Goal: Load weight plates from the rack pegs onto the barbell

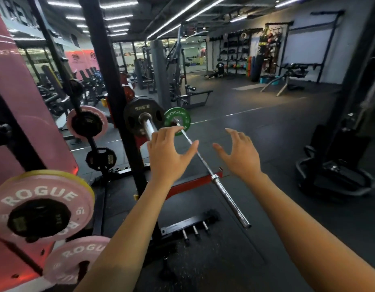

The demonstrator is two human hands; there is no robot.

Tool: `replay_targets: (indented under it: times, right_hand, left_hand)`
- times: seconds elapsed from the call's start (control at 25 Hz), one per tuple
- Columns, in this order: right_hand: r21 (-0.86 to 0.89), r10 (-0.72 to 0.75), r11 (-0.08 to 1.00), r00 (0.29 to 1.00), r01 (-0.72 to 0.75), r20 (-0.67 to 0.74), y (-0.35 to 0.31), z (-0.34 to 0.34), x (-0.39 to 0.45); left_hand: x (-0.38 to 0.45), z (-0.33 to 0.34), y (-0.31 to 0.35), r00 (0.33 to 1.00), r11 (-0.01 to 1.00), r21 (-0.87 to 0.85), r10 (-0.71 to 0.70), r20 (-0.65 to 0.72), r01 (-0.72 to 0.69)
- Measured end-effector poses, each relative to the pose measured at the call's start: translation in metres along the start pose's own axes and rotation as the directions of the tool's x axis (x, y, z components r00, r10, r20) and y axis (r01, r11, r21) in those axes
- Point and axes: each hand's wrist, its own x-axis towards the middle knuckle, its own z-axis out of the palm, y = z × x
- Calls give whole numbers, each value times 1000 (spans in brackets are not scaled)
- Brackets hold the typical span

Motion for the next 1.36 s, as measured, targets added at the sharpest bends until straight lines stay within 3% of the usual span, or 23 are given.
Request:
replay_targets:
  times: [0.24,0.6,0.76,1.08,1.36]
  right_hand:
    - [-146,209,962,966,-231,-151,87,-93,-64]
    - [-284,435,790,823,-543,-366,166,-194,-122]
    - [-325,446,748,801,-579,-399,176,-199,-111]
    - [-363,421,746,818,-558,-392,194,-168,-26]
    - [-358,438,740,812,-569,-386,259,-153,11]
  left_hand:
    - [-47,86,72,960,992,-121,77,271,-45]
    - [-65,178,195,873,920,-381,262,412,-96]
    - [-54,209,207,845,885,-457,313,434,-92]
    - [11,267,168,873,863,-502,291,393,-61]
    - [22,340,181,852,865,-502,266,450,-5]
